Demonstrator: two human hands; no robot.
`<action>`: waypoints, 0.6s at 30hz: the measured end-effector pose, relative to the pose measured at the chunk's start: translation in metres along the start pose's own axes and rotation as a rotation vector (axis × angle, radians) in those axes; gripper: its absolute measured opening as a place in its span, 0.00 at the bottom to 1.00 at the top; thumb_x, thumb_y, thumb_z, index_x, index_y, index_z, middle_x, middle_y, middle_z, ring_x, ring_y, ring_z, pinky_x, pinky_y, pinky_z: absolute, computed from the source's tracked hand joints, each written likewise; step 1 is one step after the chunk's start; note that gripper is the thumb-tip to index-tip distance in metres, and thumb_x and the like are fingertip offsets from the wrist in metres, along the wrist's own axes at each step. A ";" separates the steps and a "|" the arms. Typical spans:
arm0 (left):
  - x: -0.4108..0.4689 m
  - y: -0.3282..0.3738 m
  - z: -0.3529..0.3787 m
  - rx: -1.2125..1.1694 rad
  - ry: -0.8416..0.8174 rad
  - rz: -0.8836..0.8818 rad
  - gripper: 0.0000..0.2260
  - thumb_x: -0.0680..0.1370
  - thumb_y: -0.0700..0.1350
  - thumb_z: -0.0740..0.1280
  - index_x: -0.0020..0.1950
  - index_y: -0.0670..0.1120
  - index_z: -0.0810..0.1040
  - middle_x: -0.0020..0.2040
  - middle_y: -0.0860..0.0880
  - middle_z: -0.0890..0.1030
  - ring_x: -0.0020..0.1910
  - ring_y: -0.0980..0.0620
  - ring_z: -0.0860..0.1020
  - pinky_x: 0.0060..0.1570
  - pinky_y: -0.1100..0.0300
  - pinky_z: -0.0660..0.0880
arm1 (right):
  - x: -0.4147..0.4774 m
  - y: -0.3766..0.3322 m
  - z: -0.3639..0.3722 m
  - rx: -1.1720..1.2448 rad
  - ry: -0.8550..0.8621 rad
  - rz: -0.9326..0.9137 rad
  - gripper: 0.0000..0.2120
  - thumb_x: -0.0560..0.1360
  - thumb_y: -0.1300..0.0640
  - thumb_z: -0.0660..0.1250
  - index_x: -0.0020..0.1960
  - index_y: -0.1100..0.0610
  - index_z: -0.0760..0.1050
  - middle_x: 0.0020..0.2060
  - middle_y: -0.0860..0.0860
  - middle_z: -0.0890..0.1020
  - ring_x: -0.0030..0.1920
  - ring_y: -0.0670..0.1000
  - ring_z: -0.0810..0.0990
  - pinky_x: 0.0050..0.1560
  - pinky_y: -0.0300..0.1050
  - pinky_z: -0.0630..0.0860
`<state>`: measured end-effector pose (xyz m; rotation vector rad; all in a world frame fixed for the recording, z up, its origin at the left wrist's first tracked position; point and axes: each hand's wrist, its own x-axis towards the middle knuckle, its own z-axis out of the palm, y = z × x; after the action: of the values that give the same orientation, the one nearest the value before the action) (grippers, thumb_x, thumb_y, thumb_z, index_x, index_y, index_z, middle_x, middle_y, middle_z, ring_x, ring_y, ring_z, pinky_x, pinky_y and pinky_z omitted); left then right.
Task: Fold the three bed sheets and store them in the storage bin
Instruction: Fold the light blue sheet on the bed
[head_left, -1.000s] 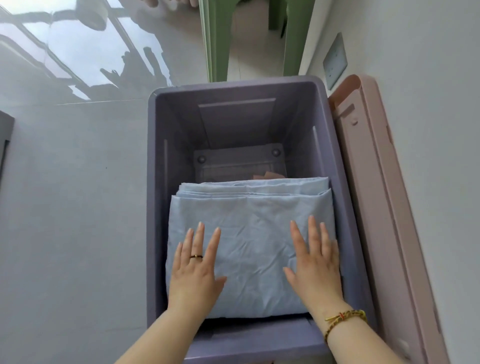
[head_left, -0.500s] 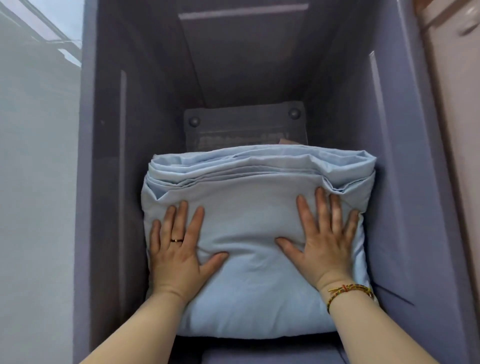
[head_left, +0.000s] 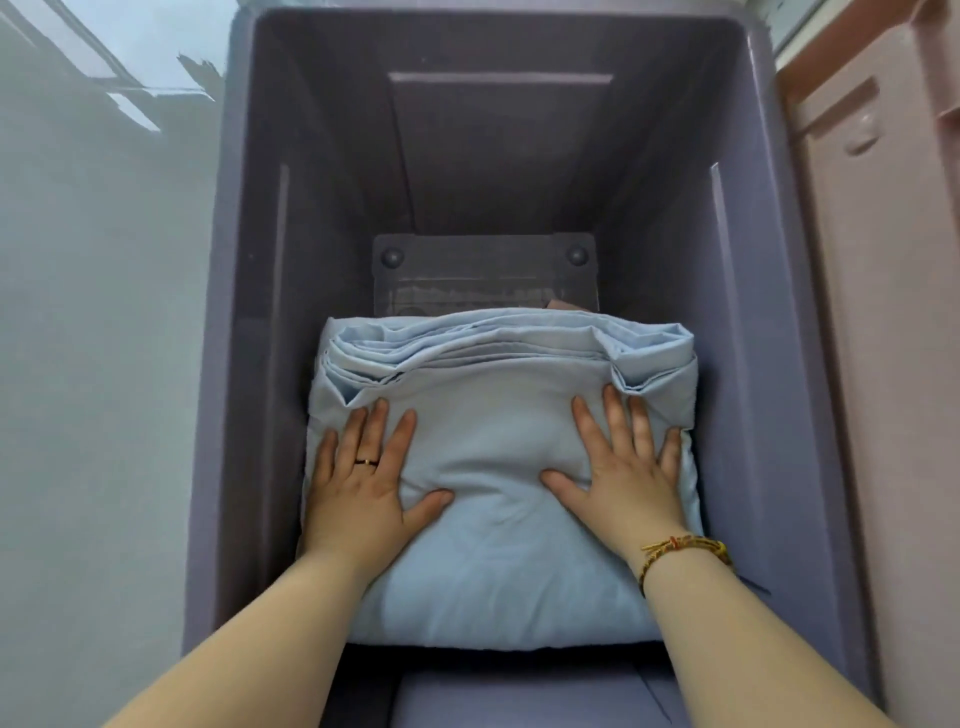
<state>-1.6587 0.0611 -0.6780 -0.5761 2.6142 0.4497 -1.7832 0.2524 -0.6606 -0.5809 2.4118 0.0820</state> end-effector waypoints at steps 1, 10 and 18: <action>-0.001 0.002 -0.006 0.021 -0.027 -0.016 0.42 0.69 0.73 0.38 0.74 0.48 0.59 0.73 0.40 0.63 0.71 0.45 0.55 0.68 0.59 0.41 | -0.002 -0.001 -0.009 0.008 -0.103 0.023 0.37 0.74 0.36 0.53 0.75 0.45 0.37 0.74 0.49 0.36 0.74 0.52 0.34 0.71 0.59 0.37; -0.048 0.015 -0.138 -0.061 -0.206 -0.184 0.18 0.78 0.46 0.55 0.69 0.51 0.66 0.66 0.50 0.72 0.64 0.49 0.71 0.59 0.59 0.66 | -0.098 -0.066 -0.136 0.253 0.002 -0.036 0.35 0.78 0.52 0.58 0.75 0.49 0.39 0.75 0.47 0.51 0.72 0.53 0.58 0.67 0.43 0.60; -0.140 -0.046 -0.332 -0.509 0.207 -0.346 0.12 0.79 0.46 0.57 0.59 0.54 0.74 0.51 0.54 0.76 0.50 0.54 0.74 0.44 0.63 0.65 | -0.176 -0.166 -0.286 0.288 0.037 -0.150 0.18 0.80 0.57 0.50 0.68 0.48 0.64 0.64 0.48 0.74 0.64 0.50 0.72 0.57 0.40 0.68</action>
<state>-1.6322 -0.0641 -0.3380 -1.2742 2.5049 0.9910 -1.7569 0.1131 -0.3135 -0.6288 2.3491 -0.3374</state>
